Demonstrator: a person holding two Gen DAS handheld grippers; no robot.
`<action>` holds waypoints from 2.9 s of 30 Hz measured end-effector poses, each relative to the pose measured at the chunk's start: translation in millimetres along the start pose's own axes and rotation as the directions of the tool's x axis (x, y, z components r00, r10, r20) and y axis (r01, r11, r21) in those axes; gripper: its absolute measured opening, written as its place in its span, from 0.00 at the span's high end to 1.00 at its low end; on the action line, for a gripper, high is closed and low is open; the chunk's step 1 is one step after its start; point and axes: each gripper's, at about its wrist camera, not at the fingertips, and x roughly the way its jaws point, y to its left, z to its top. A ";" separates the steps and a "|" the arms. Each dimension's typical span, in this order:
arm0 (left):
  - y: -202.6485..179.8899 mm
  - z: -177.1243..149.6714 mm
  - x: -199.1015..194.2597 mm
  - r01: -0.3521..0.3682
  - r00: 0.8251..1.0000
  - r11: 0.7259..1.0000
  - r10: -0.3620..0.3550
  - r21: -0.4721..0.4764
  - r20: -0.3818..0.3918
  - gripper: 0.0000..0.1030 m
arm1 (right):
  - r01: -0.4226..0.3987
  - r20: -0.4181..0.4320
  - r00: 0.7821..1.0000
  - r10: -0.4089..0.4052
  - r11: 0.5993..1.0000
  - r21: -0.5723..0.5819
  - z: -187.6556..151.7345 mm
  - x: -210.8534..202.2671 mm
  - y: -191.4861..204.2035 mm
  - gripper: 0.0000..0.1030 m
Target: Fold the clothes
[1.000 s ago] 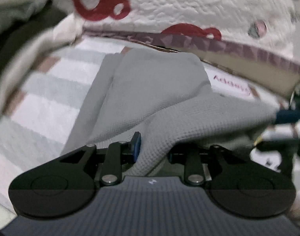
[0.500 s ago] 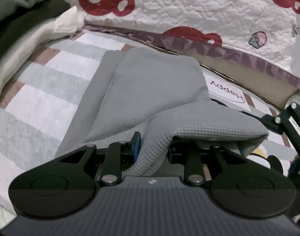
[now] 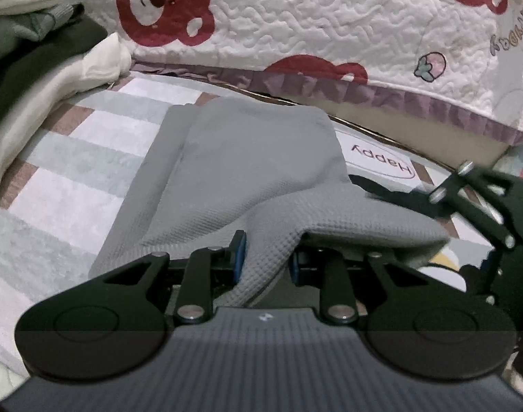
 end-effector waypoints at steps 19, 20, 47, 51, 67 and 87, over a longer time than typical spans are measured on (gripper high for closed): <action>-46.2 -25.6 5.3 -0.271 0.949 0.811 0.315 0.518 0.003 0.53 | -0.046 -0.026 0.997 0.067 0.873 0.485 -0.3 -11.8 -76.3 0.91; -46.3 -26.0 5.5 -0.284 0.945 0.800 0.326 0.529 0.015 0.66 | -0.053 -0.020 0.997 0.072 0.870 0.490 1.5 -14.5 -76.3 0.91; -69.9 33.6 -28.0 -0.237 0.942 0.618 0.333 0.750 0.024 0.84 | -0.191 0.040 0.957 0.286 0.523 0.831 -46.6 -38.3 -122.3 0.91; -56.4 48.9 -8.6 -0.243 0.953 0.763 0.302 0.599 0.001 0.80 | -0.161 0.053 0.953 0.299 0.349 0.923 -76.4 -25.8 -131.5 0.91; -4.3 42.4 -8.1 -0.334 0.941 0.912 0.309 0.240 0.135 0.37 | 0.021 -0.001 0.972 0.236 -0.083 0.996 -161.4 15.0 -153.0 0.72; 30.5 -5.8 28.5 -0.102 0.992 0.994 0.099 0.032 0.080 0.47 | 0.085 -0.089 0.966 0.242 0.027 0.996 -144.4 26.7 -99.9 0.46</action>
